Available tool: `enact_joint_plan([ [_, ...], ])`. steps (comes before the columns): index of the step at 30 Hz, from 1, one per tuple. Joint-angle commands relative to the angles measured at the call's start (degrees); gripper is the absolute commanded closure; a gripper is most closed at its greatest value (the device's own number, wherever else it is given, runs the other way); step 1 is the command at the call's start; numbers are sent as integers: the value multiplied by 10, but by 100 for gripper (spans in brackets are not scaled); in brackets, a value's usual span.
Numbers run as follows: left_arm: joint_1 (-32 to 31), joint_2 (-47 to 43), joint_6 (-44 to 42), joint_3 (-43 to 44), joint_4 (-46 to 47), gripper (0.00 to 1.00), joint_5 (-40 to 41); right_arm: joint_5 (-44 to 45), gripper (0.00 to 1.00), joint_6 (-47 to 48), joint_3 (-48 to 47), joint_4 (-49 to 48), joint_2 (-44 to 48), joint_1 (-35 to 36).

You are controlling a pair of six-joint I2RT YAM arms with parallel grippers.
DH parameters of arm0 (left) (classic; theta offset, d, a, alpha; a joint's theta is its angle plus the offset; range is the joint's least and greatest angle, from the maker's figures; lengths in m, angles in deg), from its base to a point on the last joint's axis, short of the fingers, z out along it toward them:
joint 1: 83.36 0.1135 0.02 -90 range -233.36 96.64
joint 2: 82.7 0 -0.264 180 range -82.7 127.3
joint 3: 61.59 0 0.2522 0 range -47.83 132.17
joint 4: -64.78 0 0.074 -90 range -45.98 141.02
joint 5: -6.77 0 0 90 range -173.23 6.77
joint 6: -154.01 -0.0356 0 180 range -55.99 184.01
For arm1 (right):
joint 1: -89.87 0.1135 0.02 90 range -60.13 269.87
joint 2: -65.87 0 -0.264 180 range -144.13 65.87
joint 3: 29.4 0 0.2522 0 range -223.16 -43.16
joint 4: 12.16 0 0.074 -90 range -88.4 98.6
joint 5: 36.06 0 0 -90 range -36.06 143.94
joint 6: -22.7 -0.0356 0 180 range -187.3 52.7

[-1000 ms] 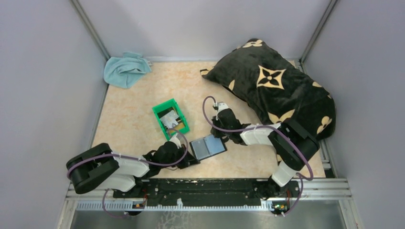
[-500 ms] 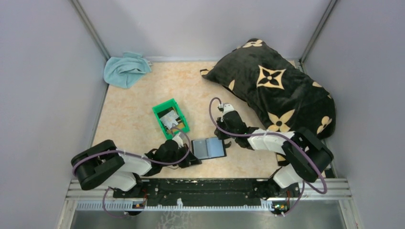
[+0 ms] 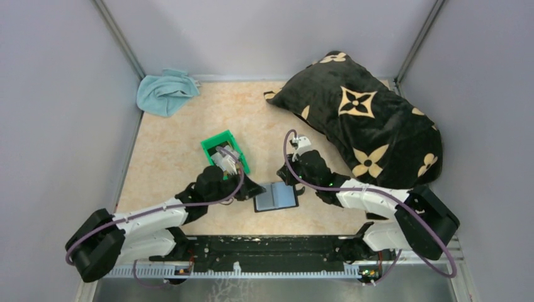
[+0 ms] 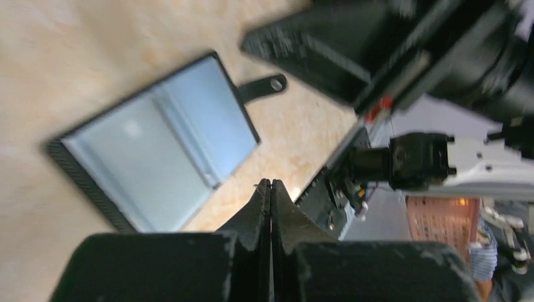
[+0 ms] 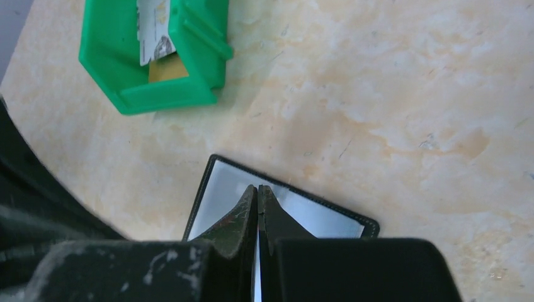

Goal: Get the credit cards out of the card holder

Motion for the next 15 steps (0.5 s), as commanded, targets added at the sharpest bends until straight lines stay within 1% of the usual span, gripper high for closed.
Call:
enact_joint_plan([
  [1,82,-35,-31,-4,-137,100,-14,-5,100,-35,17,-42,-17,31],
  [3,101,-46,-32,-24,-128,100,-24,-6,100,-44,21,-53,-28,39],
  [7,111,-38,-25,-38,-127,100,-31,-12,100,-59,32,-79,-58,46],
  [12,112,-2,3,-48,-80,91,-72,-15,100,-69,48,-98,-74,48],
  [15,113,24,24,-60,-30,89,-89,-12,100,-66,55,-96,-76,49],
])
